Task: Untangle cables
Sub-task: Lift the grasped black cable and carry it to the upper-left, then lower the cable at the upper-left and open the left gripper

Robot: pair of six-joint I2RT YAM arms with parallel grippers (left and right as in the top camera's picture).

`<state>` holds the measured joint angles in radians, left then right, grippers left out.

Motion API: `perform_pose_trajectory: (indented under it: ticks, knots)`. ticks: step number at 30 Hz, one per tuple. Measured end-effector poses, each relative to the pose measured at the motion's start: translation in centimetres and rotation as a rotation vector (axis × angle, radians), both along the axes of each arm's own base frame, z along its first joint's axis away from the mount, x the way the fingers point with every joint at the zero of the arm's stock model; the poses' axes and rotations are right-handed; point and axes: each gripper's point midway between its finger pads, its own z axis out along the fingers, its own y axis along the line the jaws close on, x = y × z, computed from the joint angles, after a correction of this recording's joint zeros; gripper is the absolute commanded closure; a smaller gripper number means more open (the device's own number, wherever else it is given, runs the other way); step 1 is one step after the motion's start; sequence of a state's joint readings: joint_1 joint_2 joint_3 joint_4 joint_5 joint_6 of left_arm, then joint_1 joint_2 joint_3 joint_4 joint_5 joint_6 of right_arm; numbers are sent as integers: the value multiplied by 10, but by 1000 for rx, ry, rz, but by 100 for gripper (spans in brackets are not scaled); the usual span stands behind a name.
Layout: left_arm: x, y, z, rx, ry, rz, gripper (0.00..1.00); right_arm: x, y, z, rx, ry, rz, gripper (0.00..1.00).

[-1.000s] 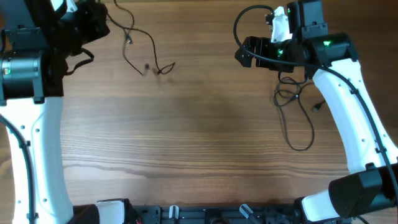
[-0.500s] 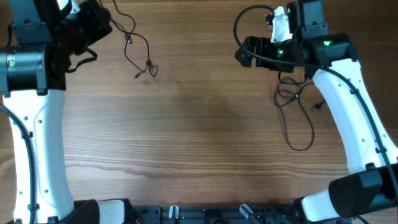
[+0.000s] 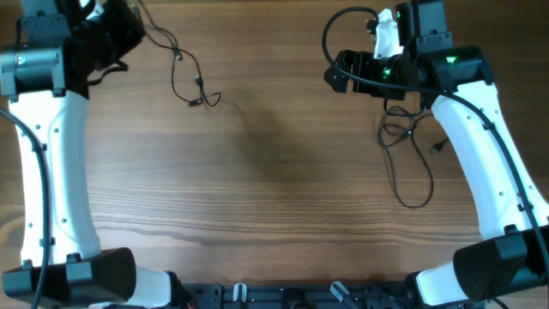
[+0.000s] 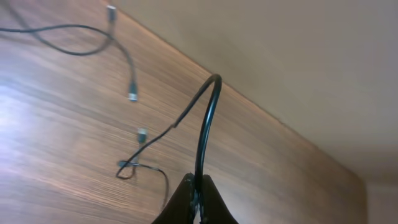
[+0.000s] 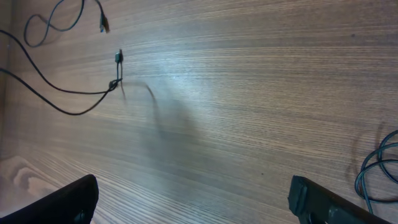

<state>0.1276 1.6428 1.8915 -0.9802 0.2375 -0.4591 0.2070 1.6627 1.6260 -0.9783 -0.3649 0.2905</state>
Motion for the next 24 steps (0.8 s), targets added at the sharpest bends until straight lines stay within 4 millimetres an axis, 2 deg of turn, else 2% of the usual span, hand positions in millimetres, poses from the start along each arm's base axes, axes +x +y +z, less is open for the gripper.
perform_pose_trajectory:
  ticks: [8,16,24]
  knots:
    - [-3,76,-17,14,48,193,96,0,0,0,0,0,0,0]
    - [-3,136,-54,23,137,331,96,0,0,0,0,0,0,0]
    - [-17,197,-86,86,230,495,96,0,0,0,0,0,0,0]
